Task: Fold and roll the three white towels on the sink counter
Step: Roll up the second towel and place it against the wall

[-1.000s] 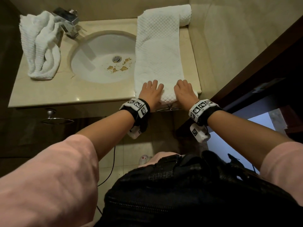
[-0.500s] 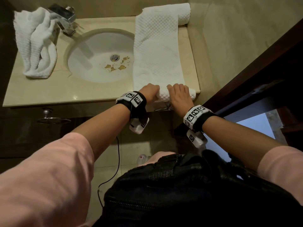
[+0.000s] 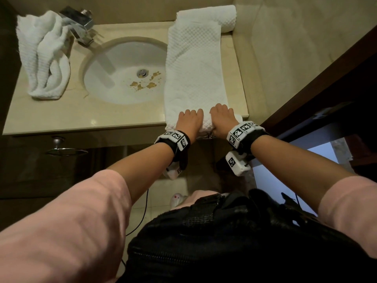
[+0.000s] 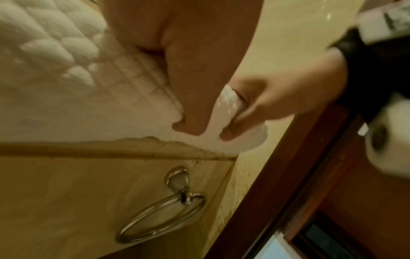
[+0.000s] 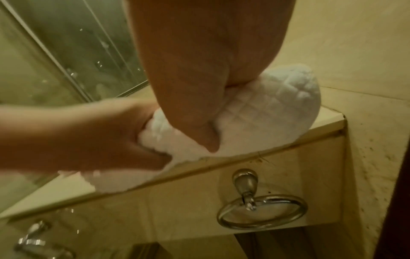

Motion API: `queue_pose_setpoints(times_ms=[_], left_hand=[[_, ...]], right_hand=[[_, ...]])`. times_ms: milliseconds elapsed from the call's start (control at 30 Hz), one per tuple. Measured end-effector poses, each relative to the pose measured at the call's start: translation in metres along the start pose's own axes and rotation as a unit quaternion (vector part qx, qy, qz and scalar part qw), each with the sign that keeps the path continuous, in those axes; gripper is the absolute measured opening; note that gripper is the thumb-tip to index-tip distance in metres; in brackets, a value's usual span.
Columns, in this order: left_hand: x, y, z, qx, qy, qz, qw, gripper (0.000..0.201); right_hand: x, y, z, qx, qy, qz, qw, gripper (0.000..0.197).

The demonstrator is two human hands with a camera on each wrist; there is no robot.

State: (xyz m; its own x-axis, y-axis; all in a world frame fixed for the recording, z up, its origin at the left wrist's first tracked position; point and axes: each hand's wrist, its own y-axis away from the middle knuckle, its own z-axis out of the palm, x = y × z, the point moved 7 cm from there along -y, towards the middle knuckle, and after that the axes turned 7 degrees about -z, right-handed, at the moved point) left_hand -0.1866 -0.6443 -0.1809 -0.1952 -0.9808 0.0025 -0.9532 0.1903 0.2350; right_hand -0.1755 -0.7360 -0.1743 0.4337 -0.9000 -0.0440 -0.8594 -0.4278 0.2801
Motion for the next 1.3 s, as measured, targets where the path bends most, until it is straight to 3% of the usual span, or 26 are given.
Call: queue_pose_setpoints(times_ms=[133,233,300,400,500,667,833,900,967,1067,1167,1300], left_hand=[[0.001,-0.009,-0.005,-0.102,0.1,0.019,0.99,0.054],[0.005,-0.01,-0.004,-0.168,0.126,0.025,0.977,0.063],[0.009,-0.006,-0.004,-0.152,0.109,0.021,0.982,0.066],[0.014,0.002,-0.006,-0.052,0.017,0.0,0.998,0.068],[0.017,0.009,-0.005,0.001,-0.009,-0.01,1.0,0.057],[0.01,0.005,0.008,-0.064,0.022,-0.005,0.998,0.043],[0.001,-0.003,0.009,-0.149,0.07,0.0,0.986,0.041],[-0.002,-0.004,0.01,-0.165,0.068,0.003,0.984,0.045],[-0.002,-0.002,0.011,-0.153,0.063,0.0,0.986,0.047],[0.005,0.01,0.006,-0.058,0.026,0.001,0.998,0.053],[0.015,0.027,0.01,0.007,-0.032,0.018,0.999,0.075],[0.013,0.02,0.012,-0.01,-0.004,-0.001,1.0,0.062]], right_hand=[[-0.002,0.015,-0.003,0.109,0.018,-0.018,0.994,0.049],[-0.004,0.019,-0.004,0.131,0.018,-0.019,0.991,0.041],[-0.003,0.015,-0.002,0.086,0.001,-0.008,0.996,0.037],[0.004,0.01,0.004,0.018,-0.017,0.011,1.0,0.042],[0.006,0.003,0.007,-0.022,-0.035,0.014,0.999,0.046],[0.004,-0.004,0.01,-0.073,-0.046,0.001,0.996,0.05],[-0.008,0.007,0.007,0.003,-0.026,-0.035,0.999,0.064],[-0.011,0.011,0.01,0.015,-0.012,-0.048,0.999,0.061],[-0.011,0.011,0.013,0.005,-0.022,-0.039,0.999,0.052],[-0.008,0.003,0.016,-0.052,-0.063,-0.007,0.997,0.053],[-0.005,-0.005,0.015,-0.131,-0.106,0.006,0.986,0.059],[-0.004,-0.008,0.013,-0.179,-0.097,-0.001,0.979,0.063]])
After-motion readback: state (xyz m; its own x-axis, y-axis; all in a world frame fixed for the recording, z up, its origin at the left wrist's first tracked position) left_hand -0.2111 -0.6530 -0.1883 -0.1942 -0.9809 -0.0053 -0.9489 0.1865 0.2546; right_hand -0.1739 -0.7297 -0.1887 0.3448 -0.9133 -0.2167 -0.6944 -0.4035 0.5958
